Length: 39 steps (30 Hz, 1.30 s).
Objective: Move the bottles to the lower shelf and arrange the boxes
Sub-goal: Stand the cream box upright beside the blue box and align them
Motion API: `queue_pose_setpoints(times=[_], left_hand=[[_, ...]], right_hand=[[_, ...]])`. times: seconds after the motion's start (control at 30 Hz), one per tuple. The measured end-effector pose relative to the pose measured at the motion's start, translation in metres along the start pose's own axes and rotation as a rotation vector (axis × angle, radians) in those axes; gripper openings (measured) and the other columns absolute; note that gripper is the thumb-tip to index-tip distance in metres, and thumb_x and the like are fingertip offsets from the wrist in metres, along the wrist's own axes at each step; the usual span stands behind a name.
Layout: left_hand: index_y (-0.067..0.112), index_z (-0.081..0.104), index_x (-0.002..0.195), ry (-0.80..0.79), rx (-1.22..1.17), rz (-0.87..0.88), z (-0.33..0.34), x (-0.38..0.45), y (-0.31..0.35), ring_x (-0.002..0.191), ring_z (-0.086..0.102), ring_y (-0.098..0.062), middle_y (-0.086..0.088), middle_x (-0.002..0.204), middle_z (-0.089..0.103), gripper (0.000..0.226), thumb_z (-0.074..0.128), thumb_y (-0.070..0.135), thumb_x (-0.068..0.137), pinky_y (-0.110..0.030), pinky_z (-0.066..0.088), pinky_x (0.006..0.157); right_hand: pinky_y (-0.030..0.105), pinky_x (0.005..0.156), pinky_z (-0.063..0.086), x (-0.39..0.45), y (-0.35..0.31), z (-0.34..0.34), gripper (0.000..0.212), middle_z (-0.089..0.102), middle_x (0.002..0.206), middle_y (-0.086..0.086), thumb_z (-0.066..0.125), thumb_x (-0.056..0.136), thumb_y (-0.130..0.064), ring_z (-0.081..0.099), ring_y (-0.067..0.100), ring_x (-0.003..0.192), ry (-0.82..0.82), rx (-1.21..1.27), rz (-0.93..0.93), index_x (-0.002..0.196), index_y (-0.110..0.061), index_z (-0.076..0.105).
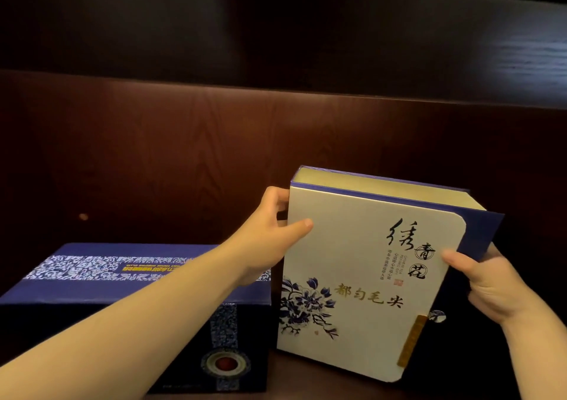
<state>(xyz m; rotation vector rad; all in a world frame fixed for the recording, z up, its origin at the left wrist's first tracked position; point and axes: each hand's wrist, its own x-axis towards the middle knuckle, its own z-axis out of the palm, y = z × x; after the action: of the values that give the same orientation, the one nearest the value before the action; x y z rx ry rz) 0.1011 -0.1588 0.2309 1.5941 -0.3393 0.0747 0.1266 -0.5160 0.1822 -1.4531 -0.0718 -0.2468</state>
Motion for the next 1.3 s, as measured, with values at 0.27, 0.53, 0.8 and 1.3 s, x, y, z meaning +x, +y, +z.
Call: queue_pose_setpoints(times=[0.27, 0.53, 0.8, 1.3], left_hand=[[0.036, 0.046, 0.122, -0.026, 0.16, 0.062, 0.0, -0.024, -0.006, 0.11, 0.064, -0.005, 0.014, 0.135, 0.052, 0.051, 0.077, 0.038, 0.082, -0.029, 0.06, 0.079], [0.039, 0.02, 0.153, -0.12, 0.225, -0.073, -0.013, 0.017, -0.011, 0.138, 0.041, -0.019, 0.002, 0.155, 0.039, 0.117, 0.094, 0.042, 0.061, -0.053, 0.039, 0.112], [0.038, 0.026, 0.152, -0.174, 0.257, -0.097, -0.013, 0.024, -0.013, 0.129, 0.055, -0.023, -0.002, 0.143, 0.054, 0.126, 0.097, 0.05, 0.049, -0.053, 0.05, 0.102], [0.039, 0.025, 0.151, -0.164, 0.28, -0.073, -0.023, 0.003, -0.013, 0.126, 0.056, -0.023, -0.002, 0.142, 0.054, 0.121, 0.095, 0.048, 0.053, -0.049, 0.054, 0.099]], right_hand=[[0.037, 0.062, 0.062, 0.004, -0.001, -0.004, 0.044, 0.079, 0.105, 0.007, 0.071, 0.072, -0.014, 0.076, 0.024, 0.092, -0.042, 0.005, 0.014, 0.115, -0.024, 0.07], [0.039, 0.088, 0.053, -0.028, 0.04, -0.005, 0.055, 0.074, 0.121, -0.005, 0.075, 0.077, -0.03, 0.07, 0.012, 0.109, 0.005, -0.04, -0.008, 0.129, -0.033, 0.061], [0.026, 0.084, 0.05, -0.049, 0.066, 0.03, 0.051, 0.072, 0.119, -0.013, 0.065, 0.08, -0.047, 0.067, 0.003, 0.106, 0.212, 0.03, -0.015, 0.128, -0.033, 0.06], [0.023, 0.081, 0.049, -0.06, 0.064, 0.04, 0.041, 0.071, 0.116, -0.013, 0.068, 0.077, -0.045, 0.067, 0.0, 0.101, 0.238, 0.052, -0.029, 0.116, -0.036, 0.063]])
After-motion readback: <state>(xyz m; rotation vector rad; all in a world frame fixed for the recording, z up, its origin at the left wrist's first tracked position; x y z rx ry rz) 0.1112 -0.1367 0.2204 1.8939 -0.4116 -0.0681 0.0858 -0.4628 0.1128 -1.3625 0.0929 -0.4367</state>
